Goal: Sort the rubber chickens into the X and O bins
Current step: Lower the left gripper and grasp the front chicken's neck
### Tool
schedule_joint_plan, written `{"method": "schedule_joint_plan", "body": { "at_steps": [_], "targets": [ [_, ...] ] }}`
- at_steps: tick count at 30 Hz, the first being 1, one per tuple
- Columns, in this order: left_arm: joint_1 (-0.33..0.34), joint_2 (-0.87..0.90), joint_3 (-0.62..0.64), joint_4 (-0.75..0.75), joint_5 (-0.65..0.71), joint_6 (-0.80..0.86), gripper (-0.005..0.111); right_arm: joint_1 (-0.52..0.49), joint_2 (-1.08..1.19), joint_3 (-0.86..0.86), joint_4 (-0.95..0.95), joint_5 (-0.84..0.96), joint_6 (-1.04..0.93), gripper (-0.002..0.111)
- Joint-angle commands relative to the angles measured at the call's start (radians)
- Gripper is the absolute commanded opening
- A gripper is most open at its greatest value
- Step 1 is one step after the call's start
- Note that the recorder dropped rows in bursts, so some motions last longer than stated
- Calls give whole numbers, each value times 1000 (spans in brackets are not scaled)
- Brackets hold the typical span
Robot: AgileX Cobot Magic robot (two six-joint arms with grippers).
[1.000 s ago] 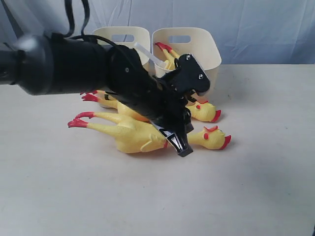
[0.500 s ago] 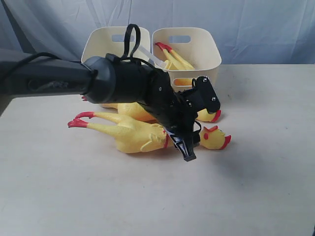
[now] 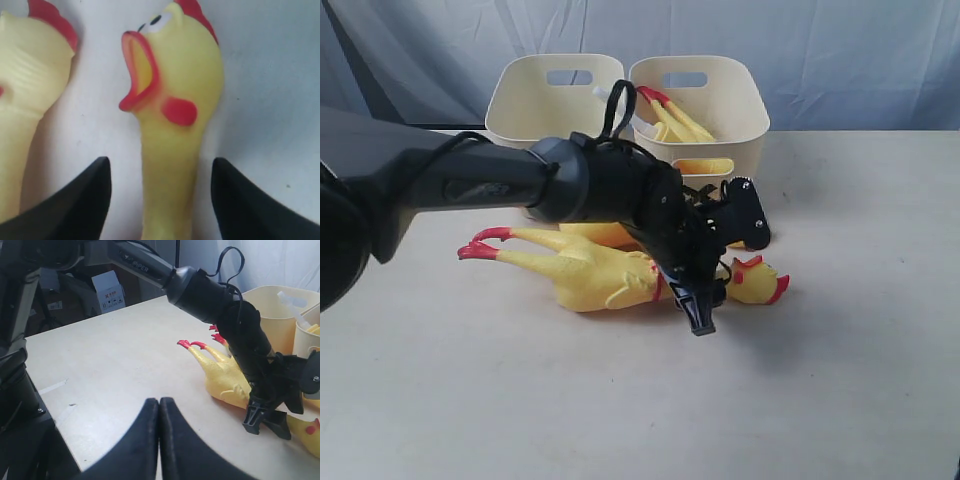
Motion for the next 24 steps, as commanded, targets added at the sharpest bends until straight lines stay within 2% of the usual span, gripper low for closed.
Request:
{"method": "schedule_joint_plan", "body": {
  "at_steps": [1, 8, 10, 21, 24],
  "targets": [
    [-5, 26, -6, 5, 8, 1, 52, -3, -7, 5, 5, -1, -1, 0],
    [-7, 32, -6, 3, 14, 1, 50, -3, -7, 5, 5, -1, -1, 0],
    [-7, 32, -6, 3, 19, 1, 47, -3, -7, 5, 5, -1, -1, 0],
    [-7, 25, -6, -1, 97, 1, 2, -3, -7, 5, 5, 1, -1, 0],
    [-7, 11, -6, -21, 144, 1, 0, -3, -7, 5, 5, 1, -1, 0]
  ]
}}
